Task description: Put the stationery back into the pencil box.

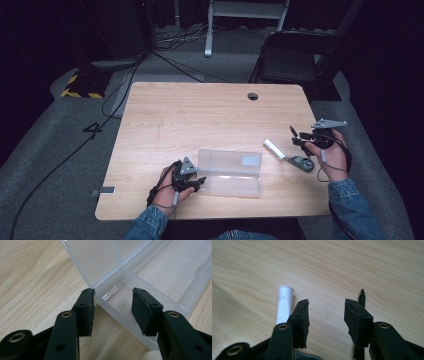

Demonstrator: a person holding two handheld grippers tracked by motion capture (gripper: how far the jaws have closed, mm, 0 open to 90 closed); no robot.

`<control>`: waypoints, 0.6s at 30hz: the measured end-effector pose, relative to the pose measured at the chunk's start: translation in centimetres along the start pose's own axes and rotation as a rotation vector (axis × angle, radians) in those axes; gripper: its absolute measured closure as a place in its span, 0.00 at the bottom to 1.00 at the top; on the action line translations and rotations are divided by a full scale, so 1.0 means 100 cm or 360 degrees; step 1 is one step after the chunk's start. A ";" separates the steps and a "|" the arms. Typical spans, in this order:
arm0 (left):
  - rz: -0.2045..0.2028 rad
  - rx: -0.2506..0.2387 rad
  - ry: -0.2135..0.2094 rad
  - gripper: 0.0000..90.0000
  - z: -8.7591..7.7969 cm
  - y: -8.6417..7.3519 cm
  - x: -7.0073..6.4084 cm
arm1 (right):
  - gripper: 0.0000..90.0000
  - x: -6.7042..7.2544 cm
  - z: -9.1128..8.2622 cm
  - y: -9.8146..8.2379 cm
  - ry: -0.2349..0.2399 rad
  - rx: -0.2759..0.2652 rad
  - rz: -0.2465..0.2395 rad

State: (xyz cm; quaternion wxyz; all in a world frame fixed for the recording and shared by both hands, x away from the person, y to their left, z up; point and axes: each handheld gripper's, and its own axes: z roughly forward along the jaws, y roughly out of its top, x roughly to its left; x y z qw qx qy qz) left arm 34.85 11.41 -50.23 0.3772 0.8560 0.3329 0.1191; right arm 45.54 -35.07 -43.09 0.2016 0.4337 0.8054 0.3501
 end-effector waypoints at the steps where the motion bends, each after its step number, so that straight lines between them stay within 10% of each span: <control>1: 0.0003 0.0000 -0.0004 0.59 0.000 0.000 0.000 | 0.64 -0.003 0.003 0.000 -0.0015 0.0005 0.0010; 18: -0.0023 -0.0003 0.0027 0.59 0.002 0.002 0.000 | 0.66 -0.035 0.041 0.002 -0.0101 0.0035 0.0087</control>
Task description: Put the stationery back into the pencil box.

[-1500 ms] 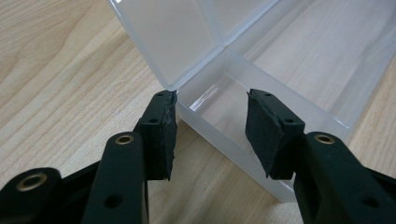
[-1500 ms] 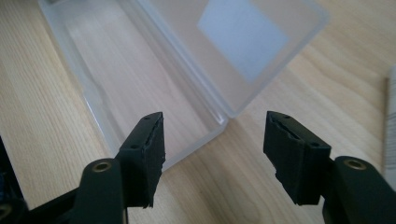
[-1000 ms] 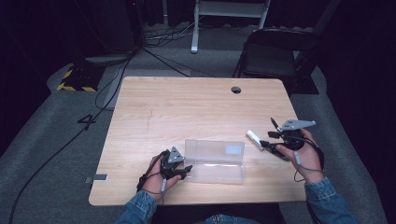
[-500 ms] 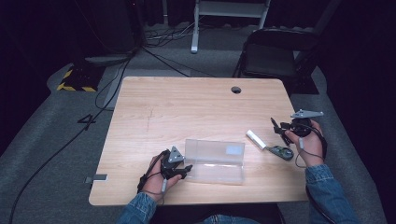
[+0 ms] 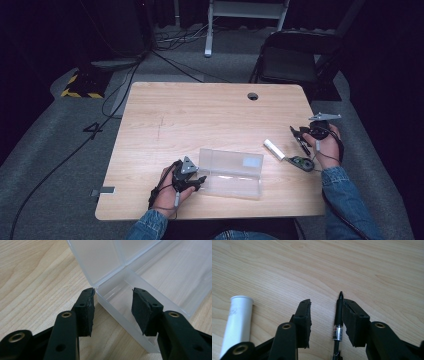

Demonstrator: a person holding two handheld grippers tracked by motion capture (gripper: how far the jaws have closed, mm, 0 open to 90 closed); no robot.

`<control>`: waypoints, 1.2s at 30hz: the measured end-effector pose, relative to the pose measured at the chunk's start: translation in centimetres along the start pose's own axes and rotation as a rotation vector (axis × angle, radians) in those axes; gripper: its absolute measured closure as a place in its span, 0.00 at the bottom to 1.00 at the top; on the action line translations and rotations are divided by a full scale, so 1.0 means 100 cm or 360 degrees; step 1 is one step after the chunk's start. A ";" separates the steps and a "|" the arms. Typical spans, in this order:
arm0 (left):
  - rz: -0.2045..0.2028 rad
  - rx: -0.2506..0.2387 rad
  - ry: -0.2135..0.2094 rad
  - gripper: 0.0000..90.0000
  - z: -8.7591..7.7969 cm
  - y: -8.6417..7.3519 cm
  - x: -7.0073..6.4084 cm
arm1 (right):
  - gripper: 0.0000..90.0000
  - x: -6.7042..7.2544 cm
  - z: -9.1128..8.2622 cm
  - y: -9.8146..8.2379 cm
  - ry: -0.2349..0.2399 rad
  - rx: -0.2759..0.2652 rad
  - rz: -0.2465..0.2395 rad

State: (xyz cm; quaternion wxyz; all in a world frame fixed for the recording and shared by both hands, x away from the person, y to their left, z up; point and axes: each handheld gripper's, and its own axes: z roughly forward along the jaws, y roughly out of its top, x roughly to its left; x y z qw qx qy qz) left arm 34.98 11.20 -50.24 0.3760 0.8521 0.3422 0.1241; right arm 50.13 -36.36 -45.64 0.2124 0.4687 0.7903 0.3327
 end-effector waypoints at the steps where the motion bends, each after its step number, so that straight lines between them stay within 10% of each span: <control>1: -0.0001 0.0000 0.0000 0.59 0.000 0.000 0.000 | 0.67 -0.001 0.002 0.000 -0.0003 0.0010 0.0002; 36: -0.0035 -0.0002 0.0035 0.58 -0.001 -0.001 -0.004 | 0.87 -0.020 0.034 -0.009 -0.0017 0.0152 0.0065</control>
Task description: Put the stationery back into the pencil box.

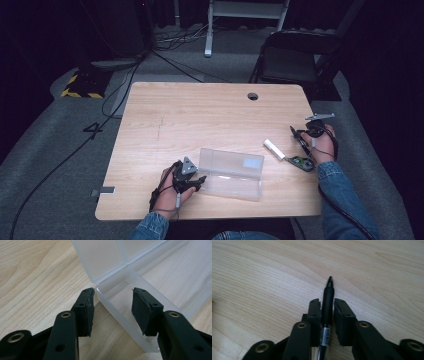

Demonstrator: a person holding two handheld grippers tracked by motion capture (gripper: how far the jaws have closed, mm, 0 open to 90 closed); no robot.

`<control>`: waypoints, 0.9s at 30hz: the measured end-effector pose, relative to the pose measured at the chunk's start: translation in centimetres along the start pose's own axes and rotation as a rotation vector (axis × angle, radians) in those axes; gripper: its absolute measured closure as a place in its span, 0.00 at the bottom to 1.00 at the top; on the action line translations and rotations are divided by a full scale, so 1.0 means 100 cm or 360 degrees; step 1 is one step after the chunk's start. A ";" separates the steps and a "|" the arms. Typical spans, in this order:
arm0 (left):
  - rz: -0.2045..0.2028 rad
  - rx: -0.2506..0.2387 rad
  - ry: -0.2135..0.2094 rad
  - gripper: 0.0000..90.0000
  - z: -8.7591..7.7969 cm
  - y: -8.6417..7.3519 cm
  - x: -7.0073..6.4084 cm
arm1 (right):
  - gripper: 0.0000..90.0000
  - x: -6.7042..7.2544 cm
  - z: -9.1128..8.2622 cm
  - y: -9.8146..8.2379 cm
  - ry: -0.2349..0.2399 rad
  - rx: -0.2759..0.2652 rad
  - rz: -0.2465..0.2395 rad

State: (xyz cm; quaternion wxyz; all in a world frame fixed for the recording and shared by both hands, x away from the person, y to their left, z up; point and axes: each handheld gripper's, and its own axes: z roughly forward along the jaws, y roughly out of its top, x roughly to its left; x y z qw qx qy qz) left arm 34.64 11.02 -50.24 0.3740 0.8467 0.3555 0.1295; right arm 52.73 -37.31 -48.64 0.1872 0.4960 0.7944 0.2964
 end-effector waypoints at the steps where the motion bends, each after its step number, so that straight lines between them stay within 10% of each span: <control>1: -0.0001 -0.0004 0.0004 0.58 0.000 0.000 0.000 | 0.88 0.001 0.000 0.000 -0.0001 0.0003 0.0004; 27: 0.0000 -0.0002 -0.0001 0.58 0.000 0.000 0.000 | 0.90 0.010 -0.035 0.013 0.0012 -0.0128 -0.0022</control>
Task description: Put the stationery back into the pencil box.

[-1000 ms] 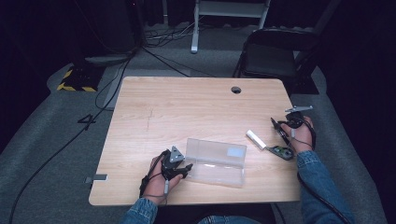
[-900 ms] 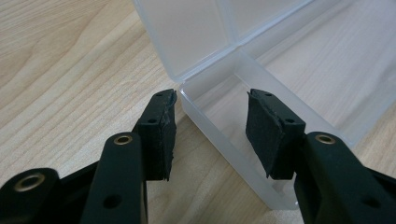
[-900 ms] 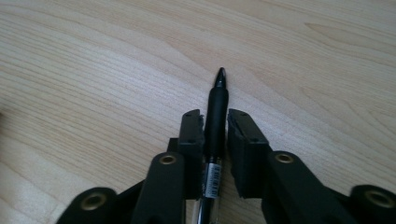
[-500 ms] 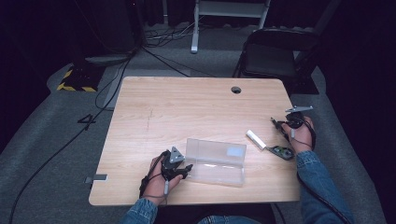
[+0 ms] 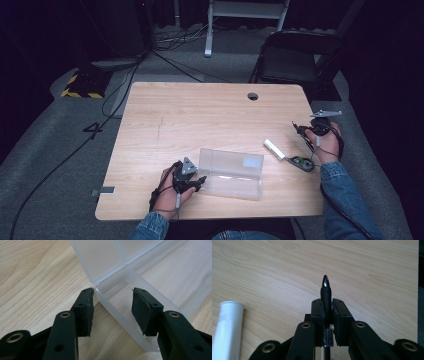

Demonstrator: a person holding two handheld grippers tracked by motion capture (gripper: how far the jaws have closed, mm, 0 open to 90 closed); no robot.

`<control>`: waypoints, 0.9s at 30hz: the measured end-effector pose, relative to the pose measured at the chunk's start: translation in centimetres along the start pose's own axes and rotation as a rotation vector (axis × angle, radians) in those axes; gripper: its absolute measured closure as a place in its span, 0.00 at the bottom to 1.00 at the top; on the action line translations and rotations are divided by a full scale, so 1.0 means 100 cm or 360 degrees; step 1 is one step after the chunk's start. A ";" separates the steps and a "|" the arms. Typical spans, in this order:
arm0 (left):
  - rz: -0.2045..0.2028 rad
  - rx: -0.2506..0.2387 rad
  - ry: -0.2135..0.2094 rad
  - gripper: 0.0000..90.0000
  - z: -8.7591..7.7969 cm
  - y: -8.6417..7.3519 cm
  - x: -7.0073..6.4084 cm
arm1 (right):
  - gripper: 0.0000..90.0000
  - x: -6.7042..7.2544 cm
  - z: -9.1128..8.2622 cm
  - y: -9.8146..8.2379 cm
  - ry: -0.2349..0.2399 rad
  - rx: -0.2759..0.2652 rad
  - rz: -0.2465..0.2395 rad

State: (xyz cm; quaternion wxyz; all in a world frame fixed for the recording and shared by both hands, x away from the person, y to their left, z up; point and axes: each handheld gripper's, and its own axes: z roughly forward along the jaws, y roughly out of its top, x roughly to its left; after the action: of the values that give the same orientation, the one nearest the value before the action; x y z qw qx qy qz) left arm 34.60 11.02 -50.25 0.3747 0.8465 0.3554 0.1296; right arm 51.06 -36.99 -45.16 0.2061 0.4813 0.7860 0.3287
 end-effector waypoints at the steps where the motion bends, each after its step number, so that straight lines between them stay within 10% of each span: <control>1: -0.0001 0.0001 0.0000 0.58 0.000 0.000 0.000 | 0.90 0.001 -0.002 0.001 0.0007 -0.0013 0.0003; 27: 0.0005 0.0003 -0.0007 0.57 0.001 0.001 0.001 | 0.90 0.070 -0.057 0.035 0.0219 -0.0238 -0.0269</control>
State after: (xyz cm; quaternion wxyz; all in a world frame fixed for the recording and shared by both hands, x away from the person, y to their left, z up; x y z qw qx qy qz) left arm 34.69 11.00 -50.24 0.3746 0.8476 0.3535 0.1279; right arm 46.37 -31.48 -38.72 0.2140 0.3731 0.8093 0.4000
